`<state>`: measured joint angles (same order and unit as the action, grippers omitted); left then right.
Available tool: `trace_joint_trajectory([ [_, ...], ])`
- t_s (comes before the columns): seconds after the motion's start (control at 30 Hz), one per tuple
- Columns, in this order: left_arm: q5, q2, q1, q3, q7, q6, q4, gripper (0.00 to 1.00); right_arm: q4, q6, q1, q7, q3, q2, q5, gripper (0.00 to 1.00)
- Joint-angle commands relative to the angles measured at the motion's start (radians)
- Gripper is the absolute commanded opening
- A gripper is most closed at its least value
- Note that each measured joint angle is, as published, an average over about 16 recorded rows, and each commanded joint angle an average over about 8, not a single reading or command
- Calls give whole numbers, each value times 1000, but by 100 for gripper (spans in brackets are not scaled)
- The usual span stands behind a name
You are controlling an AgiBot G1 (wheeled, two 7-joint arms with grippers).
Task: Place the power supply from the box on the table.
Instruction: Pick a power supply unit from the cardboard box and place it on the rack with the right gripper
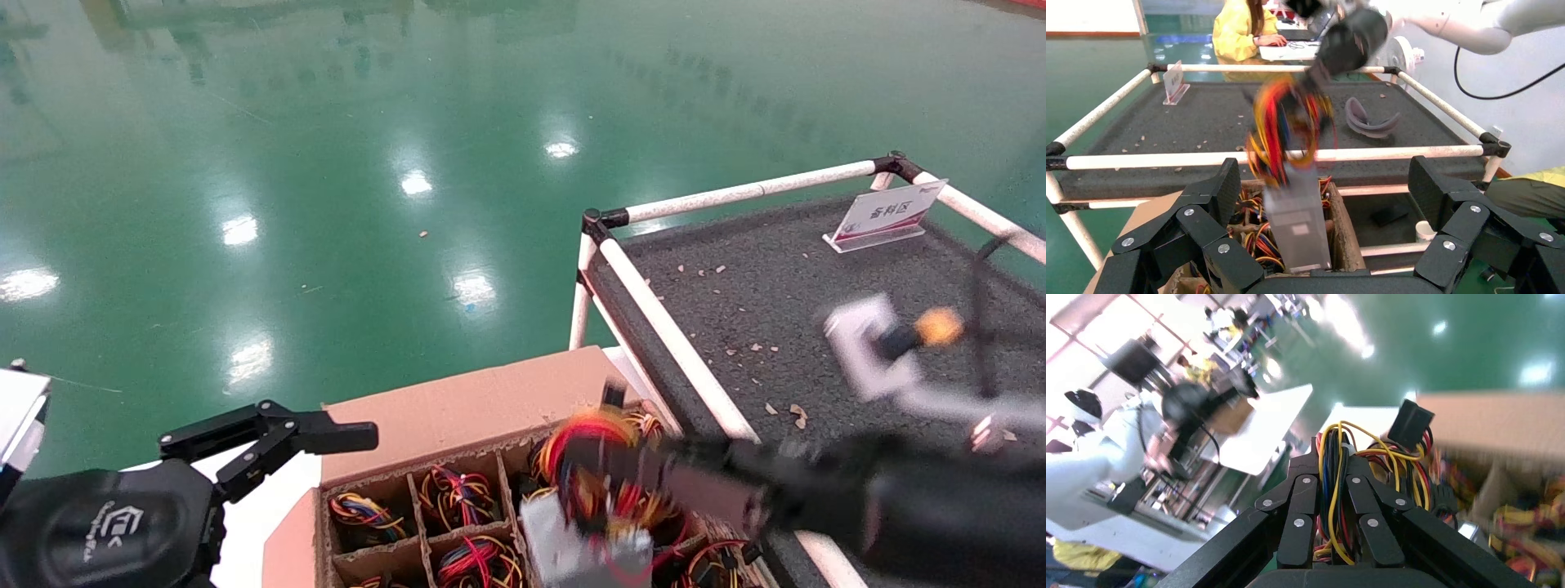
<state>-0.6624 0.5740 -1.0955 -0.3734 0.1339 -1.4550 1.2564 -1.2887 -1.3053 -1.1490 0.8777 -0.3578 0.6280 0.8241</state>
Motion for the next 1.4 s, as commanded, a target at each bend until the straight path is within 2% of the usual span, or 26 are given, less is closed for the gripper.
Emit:
trace_joint_trajectory([
  [0.03, 0, 0, 0, 0, 0, 0, 0, 100, -15, 4, -20, 16, 20, -15, -25, 0],
  [0.17, 0, 0, 0, 0, 0, 0, 0, 100, 38, 8, -121, 14, 23, 10, -2, 0],
  [0.3, 0, 0, 0, 0, 0, 0, 0, 100, 147, 13, -243, -12, 3, 73, 57, 0],
  [0.53, 0, 0, 0, 0, 0, 0, 0, 100, 427, 24, -440, -102, -45, 211, 165, 0],
  [0.73, 0, 0, 0, 0, 0, 0, 0, 100, 693, 54, -570, -230, -62, 307, 225, 0],
  [0.83, 0, 0, 0, 0, 0, 0, 0, 100, 823, 104, -622, -299, -62, 341, 246, 0],
  [1.03, 0, 0, 0, 0, 0, 0, 0, 100, 1023, 257, -692, -403, -61, 396, 283, 0],
  [1.4, 0, 0, 0, 0, 0, 0, 0, 100, 1190, 415, -721, -526, -48, 451, 283, 0],
])
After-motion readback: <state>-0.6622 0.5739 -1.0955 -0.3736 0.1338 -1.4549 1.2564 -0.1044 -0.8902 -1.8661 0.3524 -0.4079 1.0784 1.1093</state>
